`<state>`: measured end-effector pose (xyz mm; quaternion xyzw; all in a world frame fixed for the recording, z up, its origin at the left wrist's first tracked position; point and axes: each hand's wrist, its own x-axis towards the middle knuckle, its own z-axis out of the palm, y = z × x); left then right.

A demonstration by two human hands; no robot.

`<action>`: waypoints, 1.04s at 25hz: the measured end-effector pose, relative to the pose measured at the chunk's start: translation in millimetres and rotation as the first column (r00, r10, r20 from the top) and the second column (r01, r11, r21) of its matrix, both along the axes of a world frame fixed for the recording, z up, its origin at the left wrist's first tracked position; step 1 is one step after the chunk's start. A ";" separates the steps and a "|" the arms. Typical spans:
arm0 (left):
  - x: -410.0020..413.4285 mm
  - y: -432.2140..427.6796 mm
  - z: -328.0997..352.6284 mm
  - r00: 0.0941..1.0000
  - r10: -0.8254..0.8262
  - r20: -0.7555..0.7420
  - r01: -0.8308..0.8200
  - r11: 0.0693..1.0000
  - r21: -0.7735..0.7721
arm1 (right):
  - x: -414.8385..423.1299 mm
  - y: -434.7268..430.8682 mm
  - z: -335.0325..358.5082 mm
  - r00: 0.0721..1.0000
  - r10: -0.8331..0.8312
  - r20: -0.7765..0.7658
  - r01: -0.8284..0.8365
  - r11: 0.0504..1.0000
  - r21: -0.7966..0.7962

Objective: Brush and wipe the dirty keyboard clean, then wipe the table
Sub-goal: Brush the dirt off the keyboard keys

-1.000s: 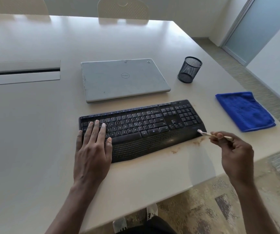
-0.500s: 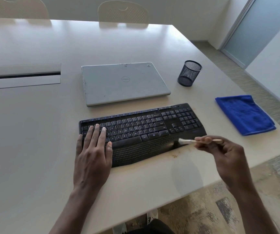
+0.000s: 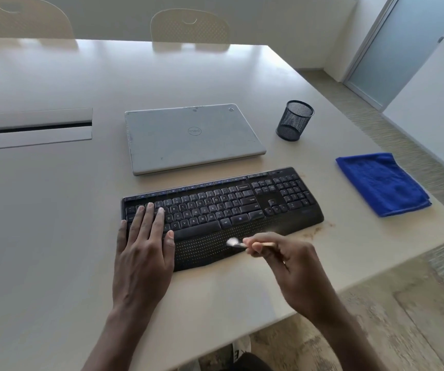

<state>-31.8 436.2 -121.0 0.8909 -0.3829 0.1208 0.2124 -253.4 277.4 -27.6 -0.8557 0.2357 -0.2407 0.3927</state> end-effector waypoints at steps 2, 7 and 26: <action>0.4 -0.5 -0.2 1.000 -0.002 -0.004 0.002 1.000 -0.003 | -7.7 -18.5 9.7 0.992 -0.078 0.097 0.055 0.974 0.220; -0.6 -1.0 0.3 1.000 0.001 -0.013 -0.001 1.000 -0.007 | -15.6 -35.3 1.7 0.896 -0.443 0.031 0.432 0.854 -0.290; 0.3 -0.3 0.3 0.999 -0.010 -0.033 0.009 1.000 -0.005 | -9.5 39.7 -1.7 0.995 -0.102 0.016 0.100 0.990 0.102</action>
